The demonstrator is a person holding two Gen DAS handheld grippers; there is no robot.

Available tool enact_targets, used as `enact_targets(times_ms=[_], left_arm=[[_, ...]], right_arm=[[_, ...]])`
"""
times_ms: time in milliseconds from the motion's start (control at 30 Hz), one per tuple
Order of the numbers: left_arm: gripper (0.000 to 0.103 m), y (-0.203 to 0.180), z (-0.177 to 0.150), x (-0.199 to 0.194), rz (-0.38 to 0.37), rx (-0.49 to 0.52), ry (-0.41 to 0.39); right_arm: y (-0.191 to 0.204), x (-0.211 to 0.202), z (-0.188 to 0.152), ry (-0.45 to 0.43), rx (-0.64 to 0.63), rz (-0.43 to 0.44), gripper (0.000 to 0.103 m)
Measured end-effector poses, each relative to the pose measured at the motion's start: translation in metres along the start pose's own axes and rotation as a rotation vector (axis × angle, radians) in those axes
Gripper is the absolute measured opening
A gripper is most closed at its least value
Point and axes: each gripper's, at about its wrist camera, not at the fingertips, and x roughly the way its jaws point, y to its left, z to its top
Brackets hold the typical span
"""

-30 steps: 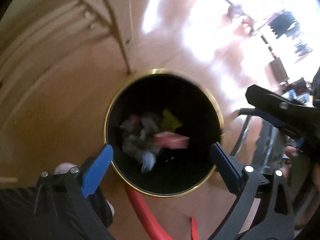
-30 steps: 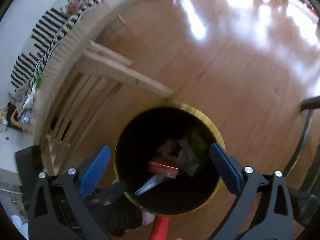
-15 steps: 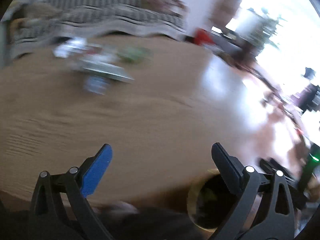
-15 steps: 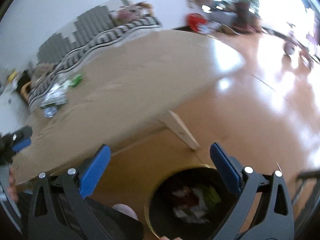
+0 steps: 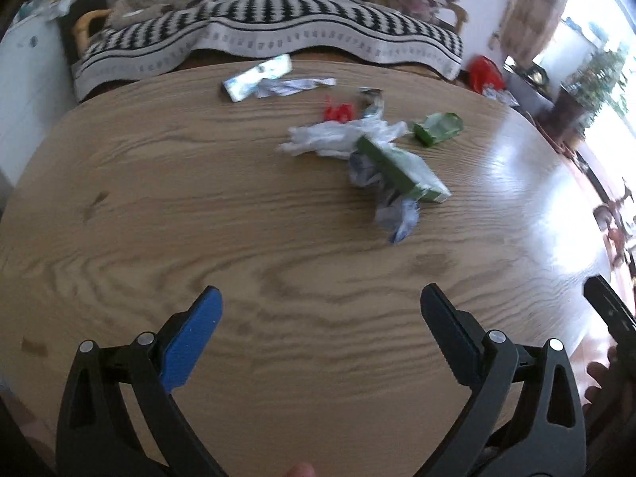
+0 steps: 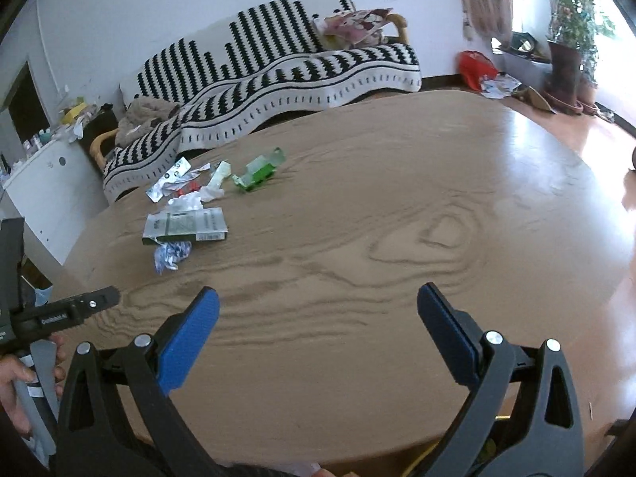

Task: Collect trash
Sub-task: 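Move both open tools back over the table toward the remaining trash, then grasp the green-white carton with the right tool while the left tool grasps a green piece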

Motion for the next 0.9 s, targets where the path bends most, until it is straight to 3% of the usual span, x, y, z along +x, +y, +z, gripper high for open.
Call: enact_targets(times_ms=[500,700,767,900], left_arm=[[0.096,-0.018,0.069,0.045,-0.187,-0.035,0.050],[0.069,-0.020,0.075,0.052,-0.198,-0.022,0.031],[0.048,-0.020,0.075,0.055,-0.197,-0.009,0.037],[0.038,-0.022,0.075,0.057,-0.208,0.011,0.038]], right_arm=[[-0.013,0.067,0.061,-0.014,0.015,-0.022,0.096],[-0.006,0.113,0.098,-0.011,0.053,0.007,0.096],[0.003,0.134,0.107,0.017,0.054,0.024,0.096],[0.018,0.158,0.111,0.059,0.049,0.034,0.096]])
